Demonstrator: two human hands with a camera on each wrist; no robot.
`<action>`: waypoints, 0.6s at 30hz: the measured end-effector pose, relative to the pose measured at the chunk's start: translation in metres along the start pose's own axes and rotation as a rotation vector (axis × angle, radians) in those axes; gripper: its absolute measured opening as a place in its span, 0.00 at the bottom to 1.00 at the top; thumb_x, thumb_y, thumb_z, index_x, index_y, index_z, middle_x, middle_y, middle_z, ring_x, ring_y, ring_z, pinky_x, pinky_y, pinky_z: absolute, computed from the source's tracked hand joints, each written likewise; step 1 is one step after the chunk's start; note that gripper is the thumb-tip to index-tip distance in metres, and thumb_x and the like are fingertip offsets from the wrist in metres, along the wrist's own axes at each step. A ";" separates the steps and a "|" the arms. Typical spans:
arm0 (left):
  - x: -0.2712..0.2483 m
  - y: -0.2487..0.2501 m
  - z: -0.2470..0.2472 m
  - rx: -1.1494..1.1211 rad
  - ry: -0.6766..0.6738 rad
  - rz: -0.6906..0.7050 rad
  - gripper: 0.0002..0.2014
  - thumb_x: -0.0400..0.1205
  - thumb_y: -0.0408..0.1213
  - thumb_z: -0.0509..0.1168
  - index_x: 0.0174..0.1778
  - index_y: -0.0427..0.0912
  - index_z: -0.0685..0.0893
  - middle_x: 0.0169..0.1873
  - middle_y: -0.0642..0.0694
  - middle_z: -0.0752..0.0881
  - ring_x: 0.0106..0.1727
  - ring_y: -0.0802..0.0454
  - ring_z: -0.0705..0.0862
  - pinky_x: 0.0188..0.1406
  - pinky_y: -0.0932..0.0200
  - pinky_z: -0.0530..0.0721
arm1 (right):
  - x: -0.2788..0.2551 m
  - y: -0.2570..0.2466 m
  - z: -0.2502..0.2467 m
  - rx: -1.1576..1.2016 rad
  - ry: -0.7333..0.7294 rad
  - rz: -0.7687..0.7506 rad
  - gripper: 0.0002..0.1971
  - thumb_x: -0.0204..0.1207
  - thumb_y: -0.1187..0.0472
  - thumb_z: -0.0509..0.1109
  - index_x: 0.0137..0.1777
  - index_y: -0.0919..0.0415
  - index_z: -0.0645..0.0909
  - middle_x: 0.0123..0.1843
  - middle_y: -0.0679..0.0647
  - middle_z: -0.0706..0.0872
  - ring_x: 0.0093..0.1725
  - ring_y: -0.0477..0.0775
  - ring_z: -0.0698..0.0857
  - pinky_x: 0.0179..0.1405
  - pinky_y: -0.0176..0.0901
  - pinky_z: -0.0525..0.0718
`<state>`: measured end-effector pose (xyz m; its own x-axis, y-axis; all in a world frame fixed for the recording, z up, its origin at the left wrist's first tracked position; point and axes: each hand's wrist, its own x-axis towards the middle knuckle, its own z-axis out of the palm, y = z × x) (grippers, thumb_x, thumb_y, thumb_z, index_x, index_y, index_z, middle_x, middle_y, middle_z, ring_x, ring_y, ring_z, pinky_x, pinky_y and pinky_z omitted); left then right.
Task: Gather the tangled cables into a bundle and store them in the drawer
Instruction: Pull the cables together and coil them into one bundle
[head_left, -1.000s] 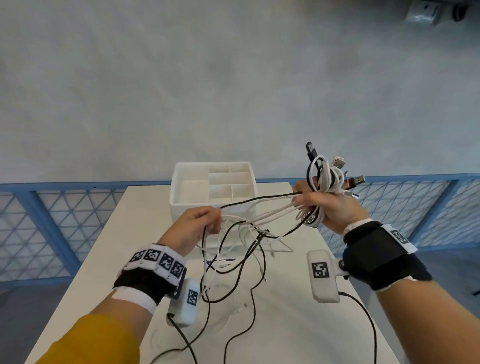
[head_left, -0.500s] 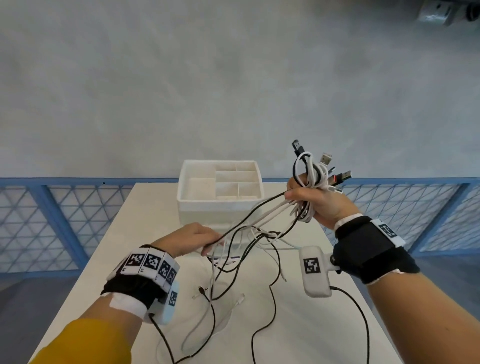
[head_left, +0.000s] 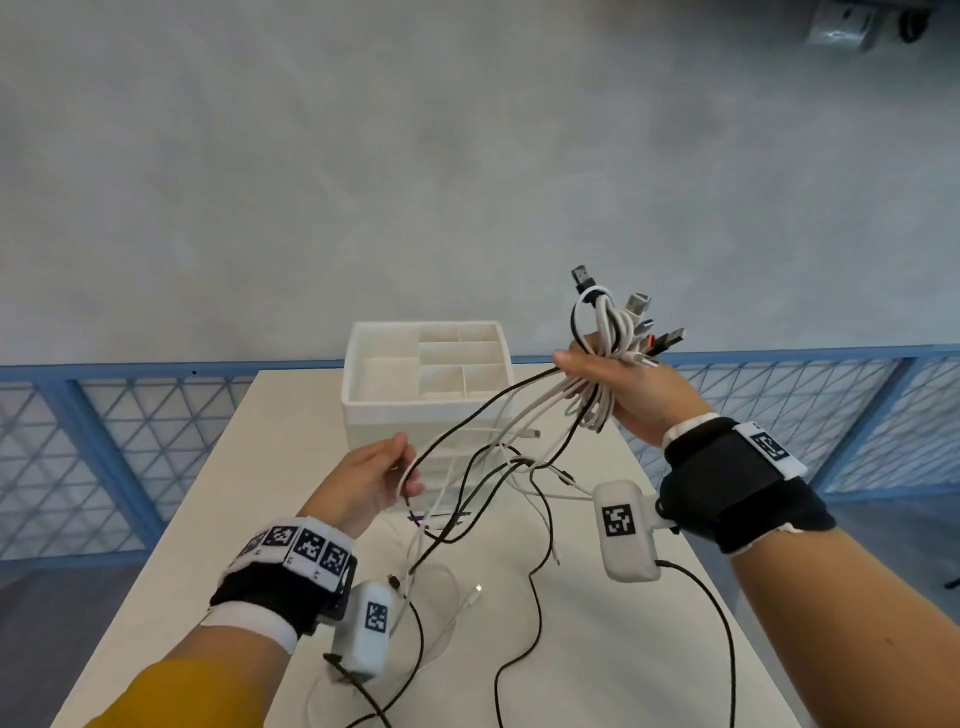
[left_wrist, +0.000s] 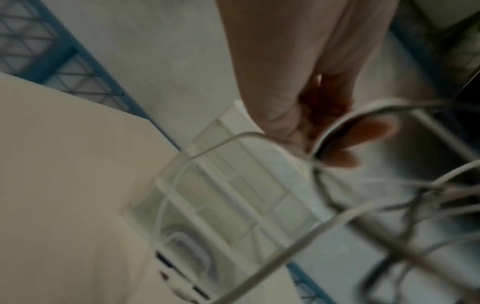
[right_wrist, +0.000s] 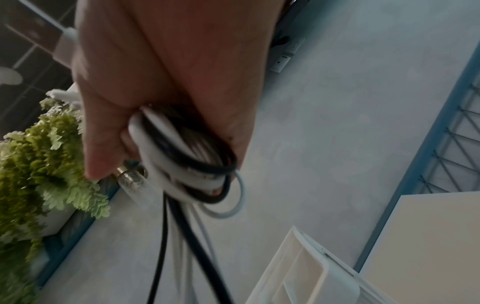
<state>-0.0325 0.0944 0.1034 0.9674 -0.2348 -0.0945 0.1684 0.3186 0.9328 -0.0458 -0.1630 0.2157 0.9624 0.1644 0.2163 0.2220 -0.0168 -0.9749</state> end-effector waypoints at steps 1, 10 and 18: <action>-0.001 -0.005 -0.006 -0.014 0.029 -0.013 0.14 0.76 0.45 0.59 0.33 0.38 0.79 0.21 0.44 0.73 0.18 0.55 0.76 0.28 0.60 0.86 | -0.001 -0.002 -0.002 0.035 -0.004 0.009 0.07 0.61 0.58 0.75 0.33 0.57 0.78 0.26 0.43 0.79 0.29 0.40 0.80 0.31 0.29 0.79; -0.003 -0.016 -0.014 -0.041 0.033 -0.076 0.14 0.82 0.33 0.57 0.35 0.36 0.84 0.19 0.46 0.77 0.20 0.56 0.79 0.25 0.61 0.85 | -0.003 -0.003 -0.009 0.010 0.019 0.010 0.12 0.63 0.58 0.79 0.36 0.59 0.77 0.29 0.47 0.78 0.31 0.42 0.79 0.34 0.31 0.80; -0.006 -0.031 -0.024 0.652 0.177 -0.412 0.16 0.80 0.31 0.61 0.24 0.36 0.80 0.27 0.41 0.79 0.25 0.50 0.78 0.23 0.63 0.79 | 0.001 -0.010 -0.014 0.043 0.012 -0.049 0.09 0.67 0.61 0.75 0.32 0.58 0.77 0.26 0.44 0.78 0.29 0.42 0.79 0.33 0.33 0.78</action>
<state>-0.0392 0.1075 0.0664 0.8764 -0.0502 -0.4791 0.4273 -0.3779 0.8213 -0.0450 -0.1767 0.2263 0.9524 0.1522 0.2641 0.2621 0.0335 -0.9645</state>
